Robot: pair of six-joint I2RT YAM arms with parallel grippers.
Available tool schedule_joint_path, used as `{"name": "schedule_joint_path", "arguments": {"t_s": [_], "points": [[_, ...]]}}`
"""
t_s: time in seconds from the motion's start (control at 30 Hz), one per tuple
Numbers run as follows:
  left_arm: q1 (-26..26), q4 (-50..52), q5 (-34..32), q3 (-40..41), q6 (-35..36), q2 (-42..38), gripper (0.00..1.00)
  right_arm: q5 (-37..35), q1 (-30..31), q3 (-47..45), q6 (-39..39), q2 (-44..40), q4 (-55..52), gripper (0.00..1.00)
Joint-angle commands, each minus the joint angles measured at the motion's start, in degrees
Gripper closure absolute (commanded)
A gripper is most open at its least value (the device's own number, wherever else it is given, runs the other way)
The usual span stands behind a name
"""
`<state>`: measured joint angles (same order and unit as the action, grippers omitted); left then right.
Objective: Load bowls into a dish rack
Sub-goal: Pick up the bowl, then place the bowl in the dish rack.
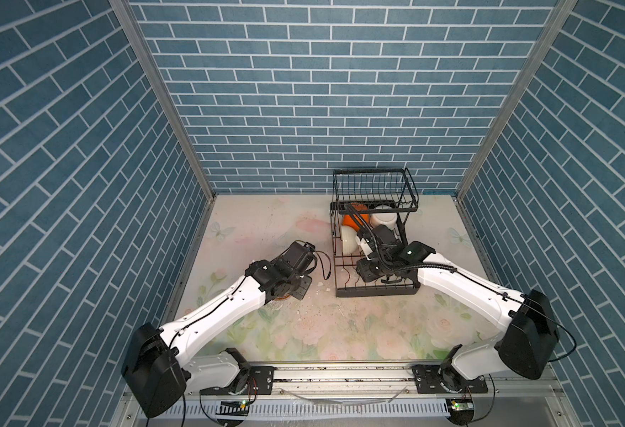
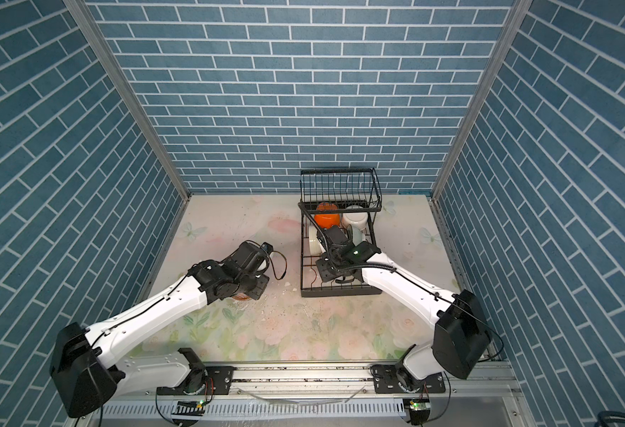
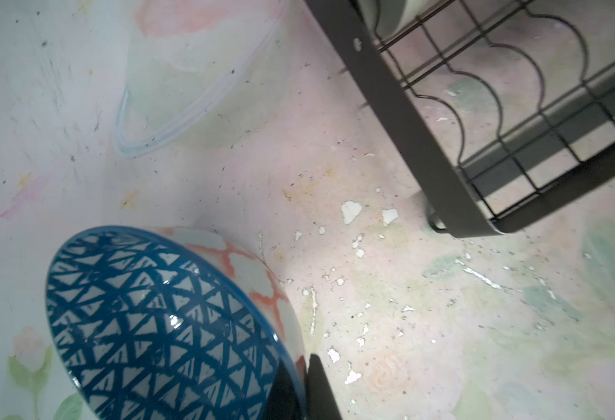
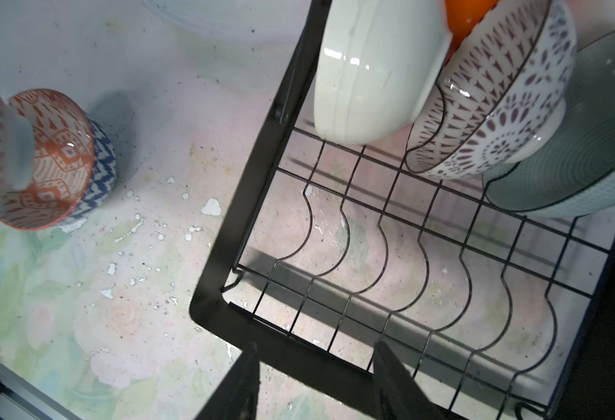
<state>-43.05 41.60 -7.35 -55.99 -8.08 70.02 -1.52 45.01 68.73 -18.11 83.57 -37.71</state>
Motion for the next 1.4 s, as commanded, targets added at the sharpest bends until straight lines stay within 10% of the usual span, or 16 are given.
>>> {"name": "schedule_joint_path", "arguments": {"t_s": [0.0,0.7,1.37], "points": [[-2.2,-4.1,3.1,0.3,3.5,-1.6,1.0,1.2,-1.0,4.5,1.0,-1.7,-4.3,0.48],[-19.2,-14.4,-6.3,0.3,24.2,3.6,1.0,7.0,-4.4,20.2,4.2,3.1,-15.4,0.51],[-22.5,-11.1,-6.4,-4.6,32.0,10.2,1.0,10.3,-0.4,33.0,11.7,16.5,-27.3,0.51]]}}
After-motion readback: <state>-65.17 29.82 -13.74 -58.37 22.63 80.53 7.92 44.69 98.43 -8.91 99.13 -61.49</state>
